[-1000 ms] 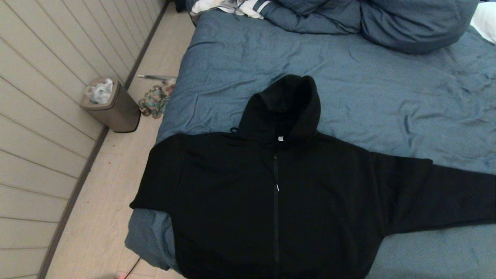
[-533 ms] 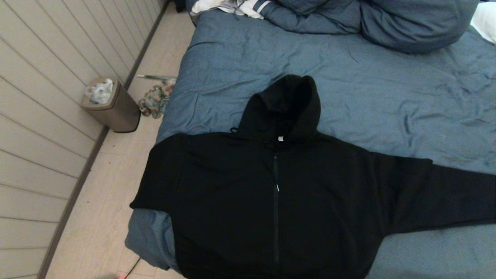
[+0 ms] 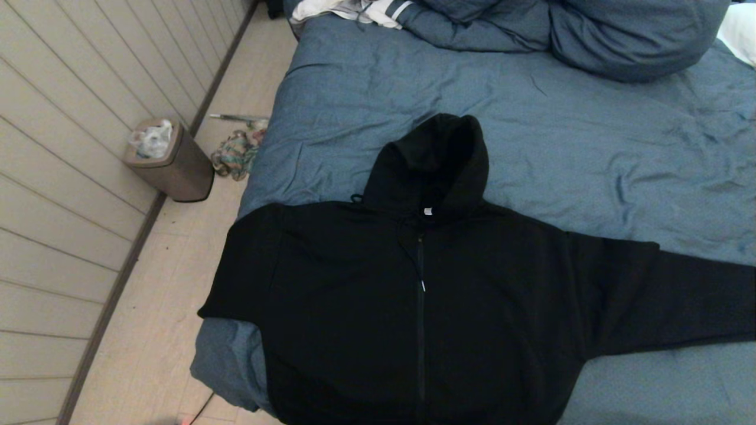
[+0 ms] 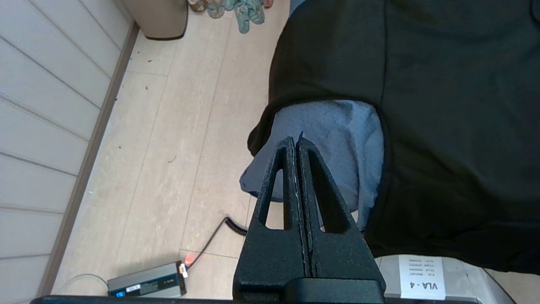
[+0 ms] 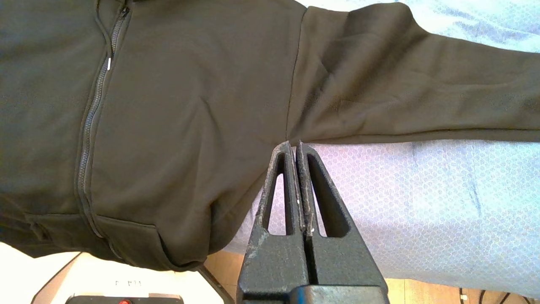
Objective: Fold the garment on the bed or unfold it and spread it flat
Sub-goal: Fold the black sweatshirt
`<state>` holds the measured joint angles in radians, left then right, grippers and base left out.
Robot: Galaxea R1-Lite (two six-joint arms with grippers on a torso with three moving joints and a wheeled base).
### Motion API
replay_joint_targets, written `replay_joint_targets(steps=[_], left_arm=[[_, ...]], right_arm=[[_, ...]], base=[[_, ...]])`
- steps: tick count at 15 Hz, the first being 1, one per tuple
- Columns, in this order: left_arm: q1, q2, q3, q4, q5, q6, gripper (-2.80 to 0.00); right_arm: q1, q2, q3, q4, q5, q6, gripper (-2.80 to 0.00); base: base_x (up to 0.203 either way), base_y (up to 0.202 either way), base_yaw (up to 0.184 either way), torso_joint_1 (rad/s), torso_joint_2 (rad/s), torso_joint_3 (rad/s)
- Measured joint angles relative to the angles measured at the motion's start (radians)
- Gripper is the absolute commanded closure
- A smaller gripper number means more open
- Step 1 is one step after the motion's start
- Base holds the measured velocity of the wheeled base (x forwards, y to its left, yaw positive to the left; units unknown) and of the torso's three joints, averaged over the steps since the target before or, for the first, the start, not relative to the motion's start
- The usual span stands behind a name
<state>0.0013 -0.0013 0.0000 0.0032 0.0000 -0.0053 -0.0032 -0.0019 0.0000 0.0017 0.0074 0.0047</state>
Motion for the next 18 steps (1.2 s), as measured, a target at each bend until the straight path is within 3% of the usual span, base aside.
replay_joint_targets(steps=[18], left_arm=[[0.0,0.0,0.0,0.0,0.0,0.0,0.0]], right_arm=[[0.0,0.001,0.0,0.0,0.0,-0.001,0.0]], base=[[0.0,0.0,0.0,0.0,0.0,0.0]])
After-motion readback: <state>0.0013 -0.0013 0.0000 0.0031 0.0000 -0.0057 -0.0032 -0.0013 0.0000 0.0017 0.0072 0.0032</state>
